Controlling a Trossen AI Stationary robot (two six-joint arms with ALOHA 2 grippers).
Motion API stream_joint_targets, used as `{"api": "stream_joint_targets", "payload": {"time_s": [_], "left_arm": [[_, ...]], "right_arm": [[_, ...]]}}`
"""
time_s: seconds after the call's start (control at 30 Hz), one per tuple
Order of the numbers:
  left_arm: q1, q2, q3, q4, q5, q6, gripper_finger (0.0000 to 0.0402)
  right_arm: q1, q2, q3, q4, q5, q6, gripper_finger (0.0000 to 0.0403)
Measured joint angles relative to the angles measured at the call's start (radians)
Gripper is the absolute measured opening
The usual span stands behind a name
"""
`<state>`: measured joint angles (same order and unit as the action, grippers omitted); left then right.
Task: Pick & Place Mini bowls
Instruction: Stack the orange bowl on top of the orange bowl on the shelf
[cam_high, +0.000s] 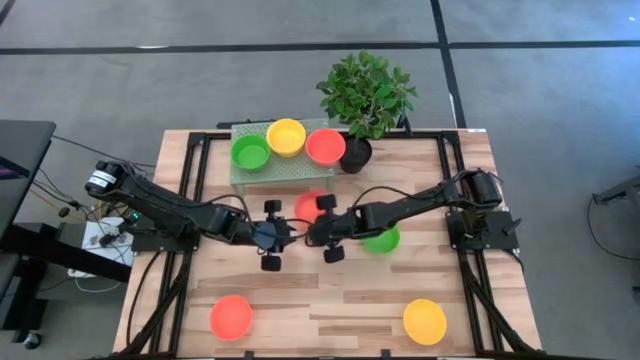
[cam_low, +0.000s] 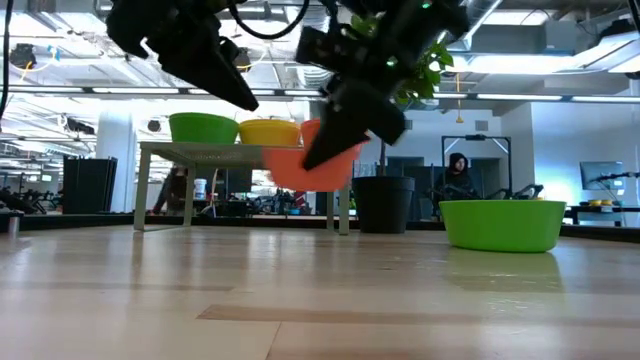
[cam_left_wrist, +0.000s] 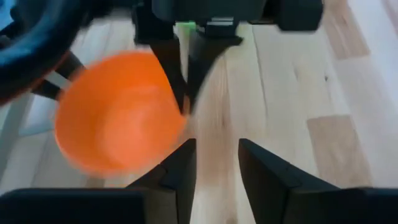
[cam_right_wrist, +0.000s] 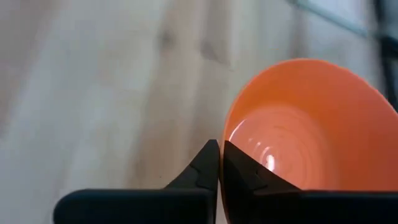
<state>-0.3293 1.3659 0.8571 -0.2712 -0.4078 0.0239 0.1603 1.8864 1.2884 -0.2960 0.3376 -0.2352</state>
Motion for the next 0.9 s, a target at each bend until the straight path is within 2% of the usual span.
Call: {"api": "stream_joint_targets", "payload": {"time_s": [0.13, 0.2, 0.4, 0.6, 0.67, 0.9], "left_arm": [[0.0, 0.0, -0.001, 0.004, 0.0, -0.086, 0.0117], [0.0, 0.0, -0.001, 0.004, -0.003, -0.099, 0.0112], [-0.006, -0.016, -0.002, 0.041, -0.025, -0.111, 0.0085], [-0.02, -0.058, -0.002, 0.05, -0.116, -0.102, 0.0025], [-0.02, -0.074, -0.002, 0.063, -0.125, -0.102, 0.0008], [-0.02, -0.1, -0.002, 0.072, -0.15, -0.1, 0.0006]], "right_arm": [[0.056, -0.028, 0.013, -0.128, 0.258, 0.082, 0.0003], [0.081, -0.04, 0.042, -0.198, 0.298, 0.091, 0.0005], [0.109, -0.102, 0.138, -0.362, 0.292, 0.132, 0.0003], [0.058, -0.181, 0.23, -0.451, 0.288, 0.129, 0.0002], [0.025, -0.2, 0.246, -0.452, 0.274, 0.118, 0.0002], [-0.118, -0.179, 0.271, -0.373, 0.129, -0.064, 0.0001]]}}
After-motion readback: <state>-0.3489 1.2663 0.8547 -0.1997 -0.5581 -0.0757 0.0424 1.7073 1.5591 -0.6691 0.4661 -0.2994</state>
